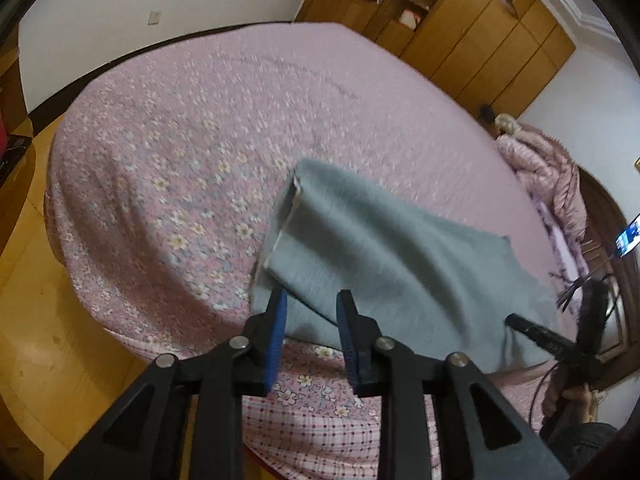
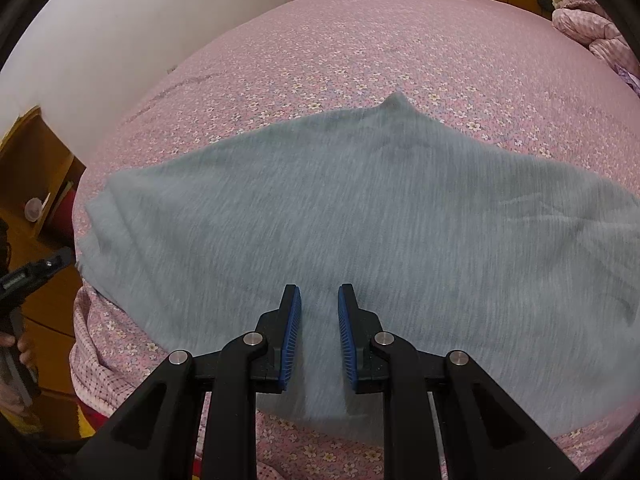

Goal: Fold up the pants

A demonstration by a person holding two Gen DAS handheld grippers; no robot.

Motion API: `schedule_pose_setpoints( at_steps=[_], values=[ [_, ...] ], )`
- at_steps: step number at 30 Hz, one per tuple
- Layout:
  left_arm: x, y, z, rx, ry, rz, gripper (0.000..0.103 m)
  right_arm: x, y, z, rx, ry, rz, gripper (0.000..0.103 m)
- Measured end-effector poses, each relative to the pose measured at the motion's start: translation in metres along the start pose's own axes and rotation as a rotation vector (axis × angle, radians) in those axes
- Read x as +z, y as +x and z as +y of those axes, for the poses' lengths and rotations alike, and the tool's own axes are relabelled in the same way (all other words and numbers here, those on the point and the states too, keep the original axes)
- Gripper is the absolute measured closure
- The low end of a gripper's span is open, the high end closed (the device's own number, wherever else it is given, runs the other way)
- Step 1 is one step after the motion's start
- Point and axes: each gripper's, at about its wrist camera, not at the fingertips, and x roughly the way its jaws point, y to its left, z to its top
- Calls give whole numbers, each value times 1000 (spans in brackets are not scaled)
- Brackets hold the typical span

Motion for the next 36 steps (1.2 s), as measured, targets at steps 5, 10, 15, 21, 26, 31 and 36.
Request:
schedule_pose_setpoints(
  at_steps=[5,10,15,21,26,31,36],
  values=[
    [6,22,-7,38,-47,16,75,0,1,0,0,3,-2,82],
    [12,29,1,38,-134,-10,74,-1,2,0,3,8,-4,82],
    [15,29,11,38,-164,-29,86,-1,2,0,4,7,-5,82],
    [15,11,0,36,-134,-70,101,-1,0,-1,4,14,-6,82],
    [9,-12,4,69,-102,-70,100,-1,1,-1,4,11,-5,82],
    [-10,17,16,165,-76,30,97,-2,1,-3,12,16,-2,82],
    [-5,14,11,190,-67,19,88,0,-4,-2,-6,11,-10,82]
  ],
)
